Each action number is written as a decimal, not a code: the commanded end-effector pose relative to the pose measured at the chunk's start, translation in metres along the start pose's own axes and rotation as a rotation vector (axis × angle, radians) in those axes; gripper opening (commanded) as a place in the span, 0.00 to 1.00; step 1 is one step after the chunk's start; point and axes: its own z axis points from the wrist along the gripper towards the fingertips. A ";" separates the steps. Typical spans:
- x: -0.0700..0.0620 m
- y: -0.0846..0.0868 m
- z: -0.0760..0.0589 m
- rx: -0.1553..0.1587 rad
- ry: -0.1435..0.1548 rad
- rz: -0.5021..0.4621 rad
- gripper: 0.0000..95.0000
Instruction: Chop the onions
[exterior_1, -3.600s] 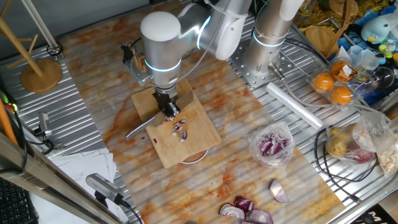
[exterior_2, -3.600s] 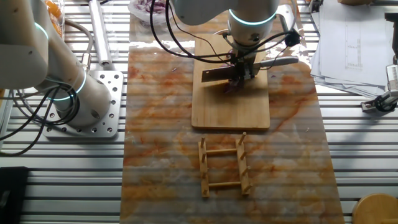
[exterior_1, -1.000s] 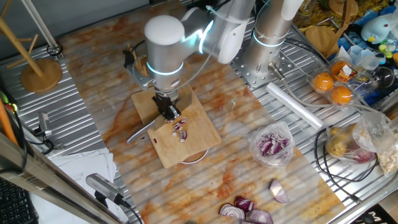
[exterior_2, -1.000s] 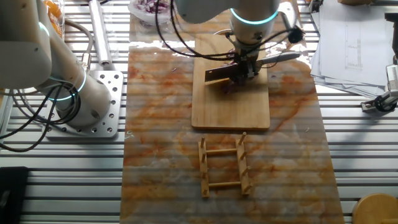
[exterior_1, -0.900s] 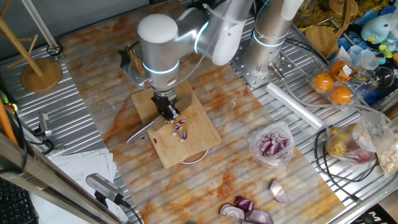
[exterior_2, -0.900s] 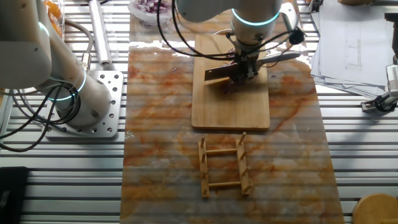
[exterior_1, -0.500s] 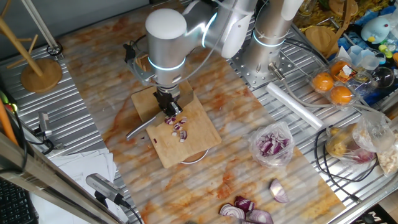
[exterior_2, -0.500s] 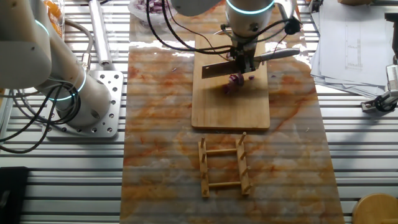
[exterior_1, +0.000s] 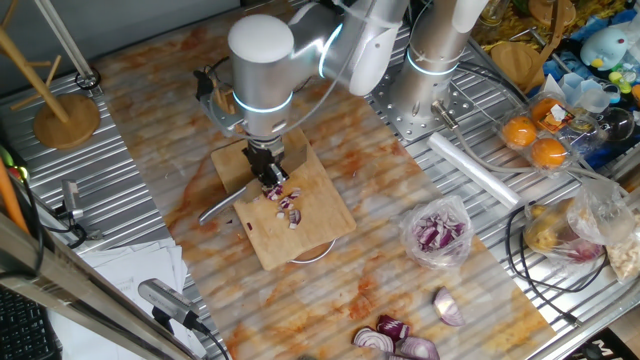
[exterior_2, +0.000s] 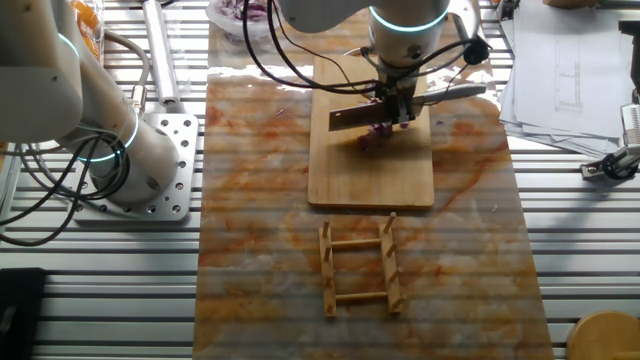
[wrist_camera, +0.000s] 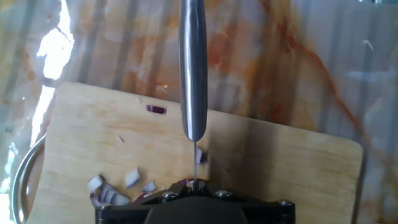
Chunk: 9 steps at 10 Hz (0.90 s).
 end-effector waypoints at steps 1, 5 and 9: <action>-0.005 0.003 0.012 -0.011 -0.009 0.001 0.00; -0.008 0.006 0.025 -0.012 -0.006 -0.007 0.00; -0.008 0.010 0.001 -0.040 0.008 0.000 0.00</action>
